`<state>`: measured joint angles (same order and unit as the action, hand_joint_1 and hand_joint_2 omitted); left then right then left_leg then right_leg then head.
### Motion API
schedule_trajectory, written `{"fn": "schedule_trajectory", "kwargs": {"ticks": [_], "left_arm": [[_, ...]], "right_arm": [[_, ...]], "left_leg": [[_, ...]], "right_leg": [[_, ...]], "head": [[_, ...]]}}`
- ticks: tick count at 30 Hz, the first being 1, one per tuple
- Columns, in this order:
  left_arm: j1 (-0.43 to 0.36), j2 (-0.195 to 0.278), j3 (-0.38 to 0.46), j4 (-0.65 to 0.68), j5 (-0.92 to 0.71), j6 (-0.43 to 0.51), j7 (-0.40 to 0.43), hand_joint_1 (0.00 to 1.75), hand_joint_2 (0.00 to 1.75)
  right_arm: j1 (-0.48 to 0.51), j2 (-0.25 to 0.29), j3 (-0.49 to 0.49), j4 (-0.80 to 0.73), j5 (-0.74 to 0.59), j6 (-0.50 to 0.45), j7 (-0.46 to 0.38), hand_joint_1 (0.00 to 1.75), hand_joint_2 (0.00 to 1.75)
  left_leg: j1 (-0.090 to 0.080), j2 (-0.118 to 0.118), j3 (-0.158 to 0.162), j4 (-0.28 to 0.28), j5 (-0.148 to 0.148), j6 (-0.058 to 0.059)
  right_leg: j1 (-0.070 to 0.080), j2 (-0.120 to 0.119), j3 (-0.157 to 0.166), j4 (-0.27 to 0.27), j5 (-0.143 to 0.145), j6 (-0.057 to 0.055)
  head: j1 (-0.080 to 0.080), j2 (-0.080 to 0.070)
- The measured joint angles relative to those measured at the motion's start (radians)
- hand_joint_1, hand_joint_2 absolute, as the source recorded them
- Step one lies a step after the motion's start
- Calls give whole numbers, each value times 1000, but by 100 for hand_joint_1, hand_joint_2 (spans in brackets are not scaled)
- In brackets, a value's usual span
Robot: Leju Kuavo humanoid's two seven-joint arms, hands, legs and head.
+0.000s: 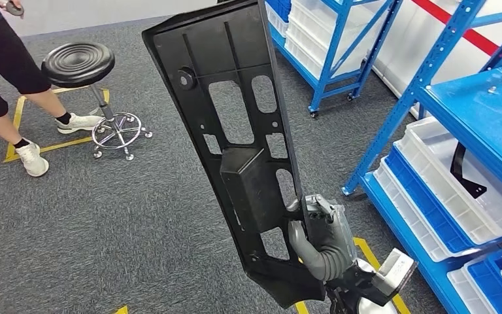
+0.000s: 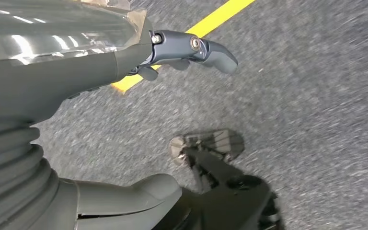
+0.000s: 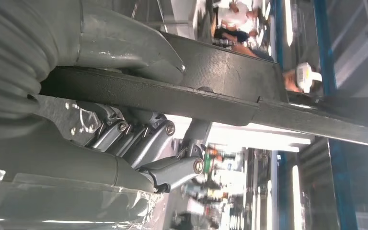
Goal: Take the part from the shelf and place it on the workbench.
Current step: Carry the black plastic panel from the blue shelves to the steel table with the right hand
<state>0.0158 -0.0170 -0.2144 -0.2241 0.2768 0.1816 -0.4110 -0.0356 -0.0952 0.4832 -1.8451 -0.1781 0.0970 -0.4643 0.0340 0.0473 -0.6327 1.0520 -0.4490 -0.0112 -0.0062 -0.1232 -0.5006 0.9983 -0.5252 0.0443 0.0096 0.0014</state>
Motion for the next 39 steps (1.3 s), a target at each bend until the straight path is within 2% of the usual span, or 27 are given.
{"fn": "schedule_trajectory", "kwargs": {"ticks": [1, 3, 4, 6, 7, 8, 9, 11, 13, 14, 16, 17, 19, 20, 21, 22, 23, 24, 25, 27, 29, 31, 32, 34, 36, 37, 39], "left_arm": [[-1, 3, -3, 1, 0, -1, 0, 0, 175], [-1, 9, -8, 3, 0, -1, 0, 0, 175], [-1, 11, -9, 4, 1, 0, 0, 0, 175], [-3, 14, -10, 5, 2, 0, 0, 0, 175], [-4, 15, -11, 5, 3, 0, 0, 0, 175], [-4, 15, -12, 6, 3, 1, -1, 0, 175], [-4, 15, -14, 7, 3, 1, -1, 0, 175], [-3, 14, -16, 9, 3, 4, -3, 0, 175], [-4, 11, -17, 9, 3, 8, -6, 0, 175], [-4, 10, -17, 9, 1, 9, -8, 0, 175], [-2, 9, -18, 10, -2, 12, -14, 0, 175], [-2, 9, -18, 11, -4, 14, -17, 0, 175], [-3, 10, -18, 12, -4, 16, -21, 0, 175], [-5, 11, -18, 13, -4, 16, -22, 0, 175], [-7, 12, -18, 13, -4, 16, -22, 0, 175], [-9, 13, -18, 13, -4, 16, -22, 0, 175], [-9, 13, -18, 13, -4, 17, -22, 0, 175], [-9, 13, -18, 13, -4, 18, -22, 0, 175], [-8, 14, -18, 13, -4, 18, -22, 0, 175], [-11, 13, -19, 14, -5, 20, -22, 0, 175], [-15, 14, -19, 14, -5, 20, -21, 0, 175], [-16, 16, -19, 16, -5, 21, -20, 0, 175], [-15, 17, -20, 18, -5, 22, -18, 0, 175], [-14, 19, -23, 20, -7, 25, -16, 0, 175], [-16, 21, -28, 20, -11, 28, -15, 0, 175], [-17, 21, -30, 20, -12, 28, -15, 0, 175], [-17, 21, -30, 20, -13, 28, -15, 0, 175]], "right_arm": [[4, 0, -1, -5, 3, 3, 1, 175, 175], [8, -1, -1, -13, 5, 5, 4, 175, 175], [11, -1, -1, -18, 5, 6, 4, 175, 175], [19, -3, -3, -22, 5, 6, 5, 175, 175], [24, -4, -3, -23, 5, 6, 6, 175, 175], [28, -6, -3, -24, 5, 6, 6, 175, 175], [32, -7, -4, -24, 5, 6, 6, 175, 175], [36, -9, -5, -29, 5, 8, 6, 175, 175], [36, -12, -8, -34, 5, 14, 6, 175, 175], [36, -14, -10, -35, 5, 16, 6, 175, 175], [36, -16, -12, -35, 5, 19, 6, 175, 175], [36, -17, -12, -36, 5, 19, 7, 175, 175], [37, -17, -13, -36, 4, 20, 6, 175, 175], [38, -18, -14, -36, 4, 20, 6, 175, 175], [40, -18, -15, -36, 4, 21, 6, 175, 175], [41, -19, -16, -35, 4, 22, 7, 175, 175], [42, -20, -16, -35, 4, 24, 7, 175, 175], [43, -20, -17, -35, 4, 27, 7, 175, 175], [43, -20, -17, -35, 3, 30, 7, 175, 175], [44, -20, -18, -35, 2, 35, 8, 175, 175], [46, -21, -19, -36, 2, 37, 10, 175, 175], [47, -22, -20, -37, 1, 37, 11, 175, 175], [47, -22, -20, -38, 1, 38, 11, 175, 175], [49, -22, -22, -41, 1, 38, 12, 175, 175], [53, -23, -25, -42, 0, 39, 12, 175, 175], [55, -24, -26, -42, 0, 39, 12, 175, 175], [56, -24, -27, -42, 0, 39, 12, 175, 175]], "left_leg": [[-5, -11, 0, 0, 0, 11], [-12, -32, 1, -3, 2, 29], [-13, -42, 2, -4, 4, 37], [-18, -67, -1, -4, 7, 47], [-21, -83, -3, -4, 8, 51], [-25, -99, -4, -4, 9, 53], [-28, -116, -4, -4, 10, 55], [-30, -146, -4, -4, 13, 58], [-31, -172, -6, -4, 17, 56], [-31, -183, -7, -5, 19, 52], [-31, -205, -9, -10, 25, 42], [-34, -198, -13, -8, 23, 38], [-38, -142, -38, 44, -17, 29], [-38, -103, -62, 96, -52, 24], [-35, -78, -90, 159, -86, 18], [-30, -65, -113, 211, -109, 11], [-24, -58, -123, 238, -115, 4], [-17, -51, -116, 229, -104, -3], [-10, -40, -87, 182, -79, -11], [-2, 4, -9, 54, -28, -21], [-5, 25, 27, -8, -14, -9], [-12, 2, 25, -12, -14, 14], [-13, -9, 26, -14, -12, 22], [-12, -33, 26, -20, -4, 38], [-11, -52, 24, -21, 0, 46], [-11, -58, 22, -21, 1, 48], [-11, -61, 22, -21, 2, 48]], "right_leg": [[-2, -7, 5, -3, 0, 5], [-9, 19, -3, 26, -21, 8], [-13, 47, -25, 72, -44, 5], [-11, 100, -97, 213, -99, -8], [-8, 111, -129, 270, -114, -11], [-4, 118, -147, 294, -113, -12], [2, 124, -145, 276, -97, -11], [14, 156, -95, 147, -36, -11], [25, 194, -49, 38, 8, -23], [29, 202, -41, 18, 16, -30], [29, 182, -34, 9, 23, -42], [25, 169, -28, 0, 29, -47], [15, 140, -19, -19, 42, -56], [14, 125, -17, -22, 44, -58], [14, 109, -18, -23, 44, -59], [13, 93, -18, -23, 43, -60], [12, 77, -19, -22, 42, -60], [9, 62, -20, -22, 41, -58], [5, 49, -20, -20, 39, -55], [5, 27, -21, -9, 29, -40], [10, 8, -21, 1, 18, -24], [10, -12, -12, 1, 12, -12], [8, -11, -10, 4, 9, -7], [2, 34, -31, 54, -23, -5], [-3, 94, -77, 152, -71, -13], [-4, 105, -94, 189, -86, -15], [-4, 109, -101, 205, -92, -16]], "head": [[1, 0], [2, 0], [4, 0], [7, 0], [8, 0], [8, 0], [8, 0], [8, 0], [8, 0], [8, 0], [9, 0], [8, 0], [6, 0], [6, 0], [4, 0], [4, 0], [4, 0], [4, 0], [4, 0], [2, 0], [5, 0], [9, 0], [10, 0], [11, 0], [14, 0], [15, 0], [15, 0]]}}
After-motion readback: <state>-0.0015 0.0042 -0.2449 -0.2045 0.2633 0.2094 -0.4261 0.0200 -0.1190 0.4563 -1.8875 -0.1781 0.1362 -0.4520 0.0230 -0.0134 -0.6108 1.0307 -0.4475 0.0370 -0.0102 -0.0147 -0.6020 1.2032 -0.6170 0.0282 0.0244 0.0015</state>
